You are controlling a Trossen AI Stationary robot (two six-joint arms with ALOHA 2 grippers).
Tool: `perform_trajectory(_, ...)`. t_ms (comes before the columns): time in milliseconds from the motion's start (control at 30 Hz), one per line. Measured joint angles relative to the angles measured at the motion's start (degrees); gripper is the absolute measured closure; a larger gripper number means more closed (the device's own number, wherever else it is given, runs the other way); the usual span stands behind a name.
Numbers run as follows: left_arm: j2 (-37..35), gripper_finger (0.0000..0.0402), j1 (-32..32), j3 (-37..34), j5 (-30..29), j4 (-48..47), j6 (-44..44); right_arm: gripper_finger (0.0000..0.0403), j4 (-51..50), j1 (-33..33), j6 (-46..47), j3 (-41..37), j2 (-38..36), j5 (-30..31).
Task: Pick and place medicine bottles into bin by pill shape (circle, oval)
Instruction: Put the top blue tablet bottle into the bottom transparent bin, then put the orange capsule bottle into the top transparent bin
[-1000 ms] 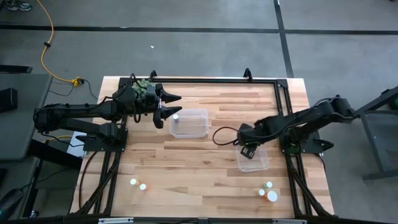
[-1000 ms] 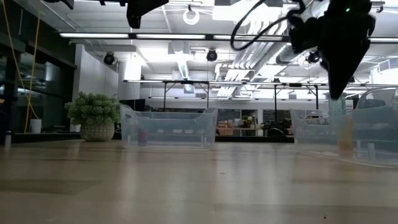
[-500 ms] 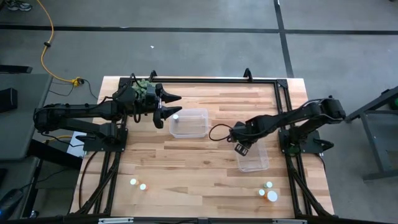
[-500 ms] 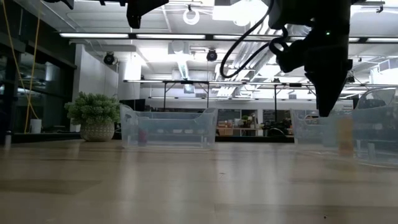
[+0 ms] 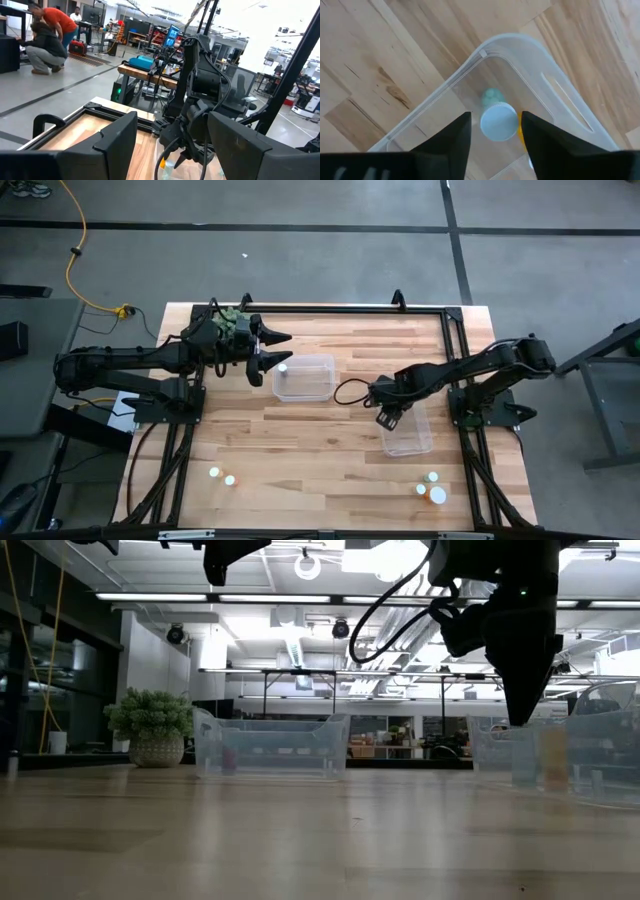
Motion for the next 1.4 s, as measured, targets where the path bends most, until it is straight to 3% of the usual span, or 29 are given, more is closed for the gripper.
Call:
perform_trajectory(233, 0.0, 0.0170, 0.0, 0.0, 0.0, 0.0, 0.0, 0.0192, -1.4, 0.0, -2.7, 1.0, -2.6, -0.4)
perform_trajectory(467, 0.0, 0.0170, 0.0, 0.0, 0.0, 0.0, 0.0, 0.0192, -3.6, -0.3, -6.5, 1.9, -15.8, 0.2)
perform_trajectory(600, 0.0, 0.0170, 0.0, 0.0, 0.0, 0.0, -0.1, 0.0192, 0.1, -0.3, -7.0, 1.2, -21.8, -1.0)
perform_trajectory(800, 0.0, 0.0170, 0.0, 0.0, 0.0, 0.1, -0.2, 0.0192, 27.5, -2.1, -7.7, -10.5, -26.4, -4.1)
perform_trajectory(967, 0.0, 0.0170, 0.0, 0.0, 0.0, 0.1, -0.2, 0.0192, 62.3, -6.0, -8.4, -21.1, -24.8, -3.7)
perform_trajectory(1067, 0.0, 0.0170, 0.0, 0.0, 0.0, 0.1, -2.8, 0.0192, 72.9, -8.2, -12.5, -22.2, -23.6, -3.7)
perform_trajectory(1200, 0.0, 0.0170, 0.0, 0.0, 0.0, 0.2, -3.7, 0.0192, 70.9, -10.7, -19.0, -17.6, -23.7, -4.3)
perform_trajectory(1400, 0.0, 0.0170, 0.0, 0.0, 0.0, 0.4, -1.0, 0.0192, 59.7, -12.9, -28.2, -8.7, -23.7, -5.8)
